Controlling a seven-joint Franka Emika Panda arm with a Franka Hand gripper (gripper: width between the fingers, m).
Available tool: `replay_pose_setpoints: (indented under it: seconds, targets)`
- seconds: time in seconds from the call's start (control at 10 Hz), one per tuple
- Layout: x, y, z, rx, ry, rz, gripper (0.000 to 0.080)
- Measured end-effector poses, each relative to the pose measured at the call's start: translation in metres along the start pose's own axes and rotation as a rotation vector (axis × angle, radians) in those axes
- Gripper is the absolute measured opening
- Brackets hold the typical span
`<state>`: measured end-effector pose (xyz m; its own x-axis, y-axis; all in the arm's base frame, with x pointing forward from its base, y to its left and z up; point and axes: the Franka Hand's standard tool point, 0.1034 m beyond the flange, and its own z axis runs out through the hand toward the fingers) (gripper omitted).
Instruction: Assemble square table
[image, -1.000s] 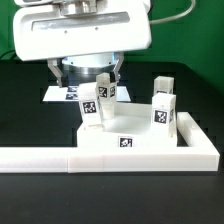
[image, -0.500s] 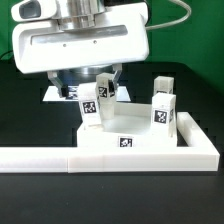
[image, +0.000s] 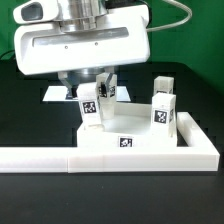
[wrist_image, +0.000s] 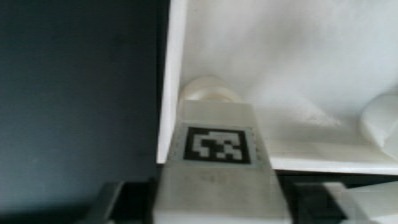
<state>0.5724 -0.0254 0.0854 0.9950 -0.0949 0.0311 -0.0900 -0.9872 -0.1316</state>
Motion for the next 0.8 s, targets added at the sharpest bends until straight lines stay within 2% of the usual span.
replay_pose_setpoints:
  seconds: [0.1,0.5,0.8]
  targets:
    - [0.0,0.0,0.0,0.0,0.0,0.0,0.0289]
    - [-0.001,-0.001,0.0,-0.003,0.027,0.059,0.0289]
    - [-0.001,-0.013,0.002,-0.017,0.086,0.151,0.029]
